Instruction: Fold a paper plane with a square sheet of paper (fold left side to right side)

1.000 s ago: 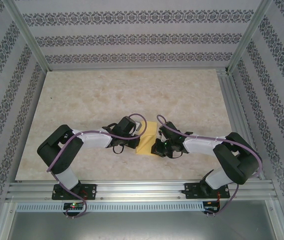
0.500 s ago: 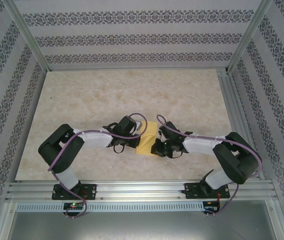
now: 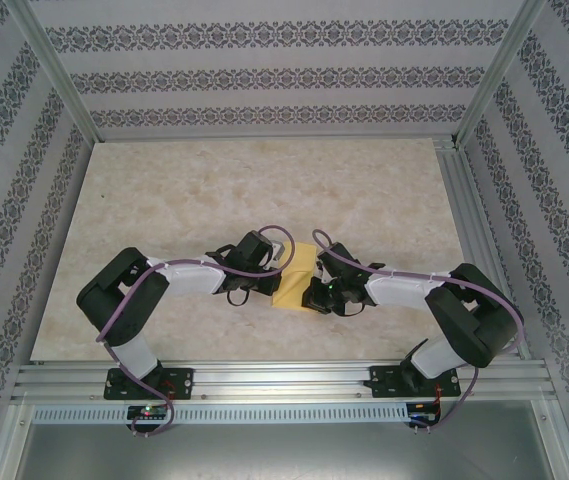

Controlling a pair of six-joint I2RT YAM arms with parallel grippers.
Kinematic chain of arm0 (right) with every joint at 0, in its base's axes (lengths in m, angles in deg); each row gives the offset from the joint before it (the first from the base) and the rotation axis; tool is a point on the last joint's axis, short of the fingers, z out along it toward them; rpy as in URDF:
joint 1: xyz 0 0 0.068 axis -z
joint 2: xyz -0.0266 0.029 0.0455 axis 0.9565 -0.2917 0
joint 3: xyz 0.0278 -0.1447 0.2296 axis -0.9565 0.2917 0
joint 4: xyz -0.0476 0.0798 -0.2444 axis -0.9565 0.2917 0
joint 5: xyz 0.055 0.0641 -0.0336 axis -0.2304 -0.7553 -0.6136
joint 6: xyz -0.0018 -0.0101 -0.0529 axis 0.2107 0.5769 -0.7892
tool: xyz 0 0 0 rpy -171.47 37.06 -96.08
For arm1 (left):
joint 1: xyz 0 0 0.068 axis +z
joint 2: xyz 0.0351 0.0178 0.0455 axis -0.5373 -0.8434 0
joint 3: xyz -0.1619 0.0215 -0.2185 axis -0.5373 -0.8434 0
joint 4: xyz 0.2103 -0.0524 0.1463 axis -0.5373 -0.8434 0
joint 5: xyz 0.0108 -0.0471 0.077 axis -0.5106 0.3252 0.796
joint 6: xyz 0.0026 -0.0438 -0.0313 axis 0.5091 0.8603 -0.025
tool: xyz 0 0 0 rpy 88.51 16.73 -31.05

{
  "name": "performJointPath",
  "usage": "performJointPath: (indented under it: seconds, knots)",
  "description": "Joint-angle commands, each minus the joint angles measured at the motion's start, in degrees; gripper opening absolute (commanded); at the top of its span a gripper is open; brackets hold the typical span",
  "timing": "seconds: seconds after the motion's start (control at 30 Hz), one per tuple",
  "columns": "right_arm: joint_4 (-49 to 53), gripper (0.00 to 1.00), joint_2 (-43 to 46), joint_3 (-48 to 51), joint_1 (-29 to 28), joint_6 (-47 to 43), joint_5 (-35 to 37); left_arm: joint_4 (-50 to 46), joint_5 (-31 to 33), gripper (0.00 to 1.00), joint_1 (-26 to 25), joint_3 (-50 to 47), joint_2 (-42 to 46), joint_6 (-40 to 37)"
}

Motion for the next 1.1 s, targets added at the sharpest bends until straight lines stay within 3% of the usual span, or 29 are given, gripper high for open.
performJointPath:
  seconds: [0.0, 1.07]
  knots:
    - [2.93, 0.09, -2.82, 0.85, -1.13, -0.51, 3.31, 1.46, -0.37, 0.03, 0.66, 1.55, 0.55, -1.43]
    - [4.84, 0.10, -2.41, 0.23, -1.21, -1.16, 3.93, -1.15, 3.19, 0.03, 0.66, 1.97, -0.87, -2.23]
